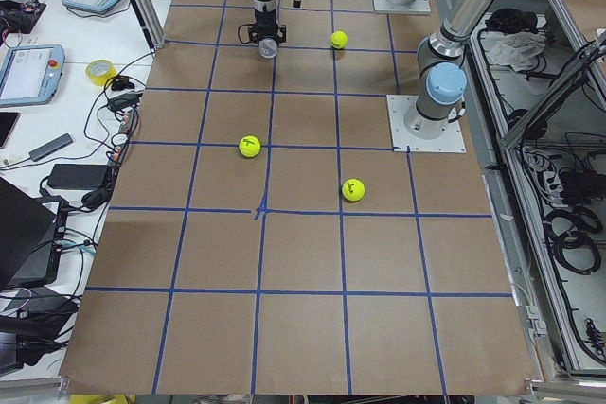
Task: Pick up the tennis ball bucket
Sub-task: 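Carry the can with the right gripper toward the table centre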
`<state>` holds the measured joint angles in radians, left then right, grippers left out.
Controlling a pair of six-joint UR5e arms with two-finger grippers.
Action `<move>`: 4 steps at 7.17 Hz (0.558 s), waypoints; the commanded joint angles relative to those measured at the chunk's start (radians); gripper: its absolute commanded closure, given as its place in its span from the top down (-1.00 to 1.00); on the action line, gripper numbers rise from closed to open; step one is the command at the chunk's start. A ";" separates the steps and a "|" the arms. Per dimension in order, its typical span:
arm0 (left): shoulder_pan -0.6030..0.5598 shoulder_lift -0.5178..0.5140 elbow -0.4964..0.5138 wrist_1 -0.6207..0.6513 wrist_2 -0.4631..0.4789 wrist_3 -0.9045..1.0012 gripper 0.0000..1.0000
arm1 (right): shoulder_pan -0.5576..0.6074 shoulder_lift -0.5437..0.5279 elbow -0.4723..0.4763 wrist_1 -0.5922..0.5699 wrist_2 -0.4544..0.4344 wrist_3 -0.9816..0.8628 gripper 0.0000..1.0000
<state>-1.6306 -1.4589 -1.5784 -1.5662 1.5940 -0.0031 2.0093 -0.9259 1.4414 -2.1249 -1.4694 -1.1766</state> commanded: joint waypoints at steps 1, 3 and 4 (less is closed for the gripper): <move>0.000 0.002 -0.002 0.000 0.000 0.000 1.00 | 0.000 -0.001 0.002 0.003 0.018 0.000 0.31; 0.000 0.002 -0.002 0.000 0.000 0.000 1.00 | -0.001 -0.001 0.005 0.010 0.104 0.002 0.97; 0.000 0.002 -0.002 0.000 0.001 0.000 1.00 | -0.004 -0.004 0.005 0.011 0.119 0.024 1.00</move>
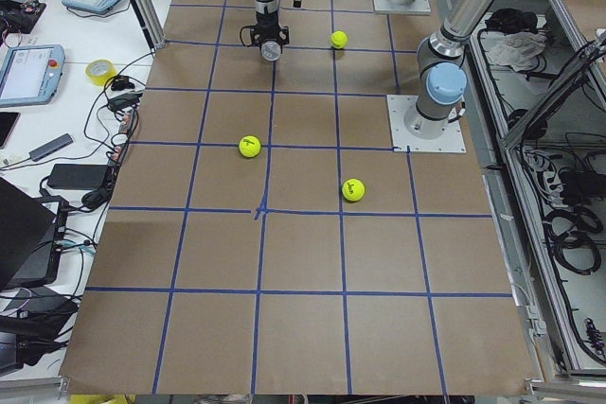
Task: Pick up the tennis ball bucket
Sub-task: 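Carry the can with the right gripper toward the table centre, then lay the can on its side and open the right gripper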
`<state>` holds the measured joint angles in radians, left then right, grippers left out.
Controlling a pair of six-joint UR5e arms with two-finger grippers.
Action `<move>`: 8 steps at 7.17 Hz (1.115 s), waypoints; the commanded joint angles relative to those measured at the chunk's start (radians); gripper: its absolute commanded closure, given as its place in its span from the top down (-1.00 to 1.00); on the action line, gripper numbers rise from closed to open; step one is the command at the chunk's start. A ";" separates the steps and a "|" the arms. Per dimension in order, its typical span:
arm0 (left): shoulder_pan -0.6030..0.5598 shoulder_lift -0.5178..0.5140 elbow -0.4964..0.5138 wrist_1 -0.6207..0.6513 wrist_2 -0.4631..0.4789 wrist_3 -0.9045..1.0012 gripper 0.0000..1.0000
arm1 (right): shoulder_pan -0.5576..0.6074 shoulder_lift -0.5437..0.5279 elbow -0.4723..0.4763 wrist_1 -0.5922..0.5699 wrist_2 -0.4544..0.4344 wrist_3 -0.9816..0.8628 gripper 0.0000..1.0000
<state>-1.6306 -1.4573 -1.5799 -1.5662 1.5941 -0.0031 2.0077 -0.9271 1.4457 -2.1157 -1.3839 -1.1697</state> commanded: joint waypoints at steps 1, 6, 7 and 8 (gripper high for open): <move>0.000 0.000 0.000 0.000 0.001 0.000 1.00 | -0.009 -0.006 0.001 0.002 0.036 0.074 1.00; 0.008 -0.040 -0.012 0.002 -0.084 -0.003 1.00 | -0.177 -0.080 -0.007 0.003 0.105 0.079 1.00; 0.035 -0.060 -0.041 0.008 -0.136 0.000 1.00 | -0.240 -0.105 -0.005 0.019 0.106 0.079 1.00; 0.082 -0.087 -0.067 0.012 -0.255 0.002 1.00 | -0.300 -0.134 -0.004 0.052 0.106 0.079 1.00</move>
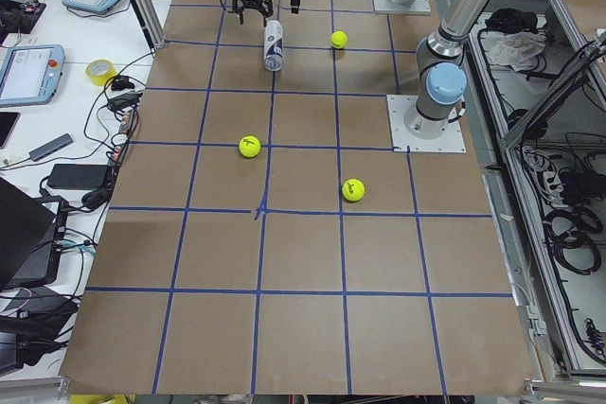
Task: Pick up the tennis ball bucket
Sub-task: 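Reach the left gripper to the can's open end while the right arm withdraws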
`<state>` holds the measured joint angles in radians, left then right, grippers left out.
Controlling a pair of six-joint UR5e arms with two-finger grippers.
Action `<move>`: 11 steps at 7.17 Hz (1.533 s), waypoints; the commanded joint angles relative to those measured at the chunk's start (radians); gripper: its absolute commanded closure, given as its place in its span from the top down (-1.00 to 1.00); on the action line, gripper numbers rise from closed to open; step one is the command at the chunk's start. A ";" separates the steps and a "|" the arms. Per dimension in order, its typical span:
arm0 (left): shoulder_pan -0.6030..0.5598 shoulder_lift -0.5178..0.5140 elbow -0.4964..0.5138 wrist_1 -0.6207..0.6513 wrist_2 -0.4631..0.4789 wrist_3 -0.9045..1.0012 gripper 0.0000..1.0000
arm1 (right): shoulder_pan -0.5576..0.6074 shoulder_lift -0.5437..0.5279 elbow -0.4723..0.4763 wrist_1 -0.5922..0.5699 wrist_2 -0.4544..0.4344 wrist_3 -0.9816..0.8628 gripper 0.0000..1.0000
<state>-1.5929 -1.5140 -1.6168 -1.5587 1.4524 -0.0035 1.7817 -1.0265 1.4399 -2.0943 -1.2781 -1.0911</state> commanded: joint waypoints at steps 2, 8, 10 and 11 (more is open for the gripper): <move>0.088 -0.182 -0.026 0.015 -0.237 0.008 1.00 | -0.169 -0.108 0.002 0.113 -0.006 0.000 1.00; 0.097 -0.543 -0.025 0.265 -0.503 0.084 1.00 | -0.212 -0.158 0.002 0.158 0.000 0.029 1.00; 0.106 -0.578 -0.054 0.264 -0.593 0.121 1.00 | -0.249 -0.213 -0.006 0.207 0.000 0.176 1.00; 0.106 -0.589 -0.080 0.261 -0.662 0.131 1.00 | -0.251 -0.257 -0.006 0.267 -0.010 0.301 1.00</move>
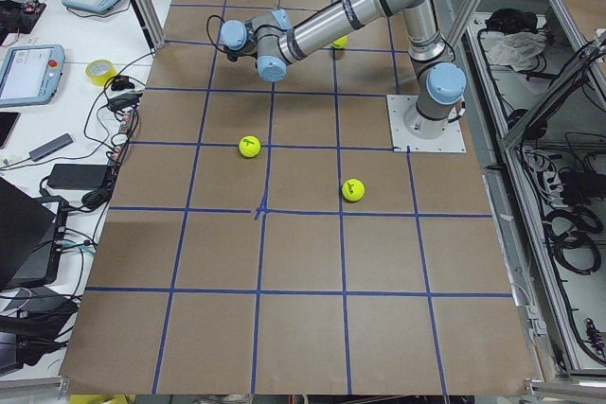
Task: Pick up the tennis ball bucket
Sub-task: 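Reach the left gripper to the can's open end while the right arm withdraws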
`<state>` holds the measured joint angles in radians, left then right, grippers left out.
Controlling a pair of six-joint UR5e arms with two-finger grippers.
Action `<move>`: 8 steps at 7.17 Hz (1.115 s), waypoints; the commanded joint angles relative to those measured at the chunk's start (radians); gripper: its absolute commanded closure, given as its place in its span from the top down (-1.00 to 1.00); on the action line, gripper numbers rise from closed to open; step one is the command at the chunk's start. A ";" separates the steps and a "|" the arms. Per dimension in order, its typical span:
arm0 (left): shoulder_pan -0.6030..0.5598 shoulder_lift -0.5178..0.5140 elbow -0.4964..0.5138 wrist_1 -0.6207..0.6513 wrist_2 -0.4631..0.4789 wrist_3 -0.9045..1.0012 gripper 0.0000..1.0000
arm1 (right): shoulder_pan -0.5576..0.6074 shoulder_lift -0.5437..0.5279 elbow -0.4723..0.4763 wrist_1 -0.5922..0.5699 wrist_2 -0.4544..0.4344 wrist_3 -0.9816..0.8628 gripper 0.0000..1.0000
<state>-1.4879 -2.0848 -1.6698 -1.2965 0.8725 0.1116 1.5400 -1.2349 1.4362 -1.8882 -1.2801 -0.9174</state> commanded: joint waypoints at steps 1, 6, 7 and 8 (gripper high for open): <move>0.001 -0.033 -0.037 -0.009 -0.133 0.014 1.00 | -0.006 -0.093 0.001 0.076 -0.031 0.253 1.00; 0.001 -0.028 -0.044 -0.007 -0.195 -0.015 -1.00 | 0.000 -0.340 0.013 0.276 -0.246 0.686 1.00; 0.001 -0.011 -0.039 -0.009 -0.232 -0.068 -1.00 | 0.000 -0.350 0.013 0.290 -0.242 0.715 1.00; 0.003 0.009 -0.022 0.003 -0.237 -0.149 -1.00 | 0.000 -0.371 0.015 0.293 -0.243 0.716 1.00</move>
<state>-1.4860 -2.0980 -1.7066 -1.3016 0.6557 0.0429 1.5397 -1.5813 1.4497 -1.6056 -1.5175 -0.2247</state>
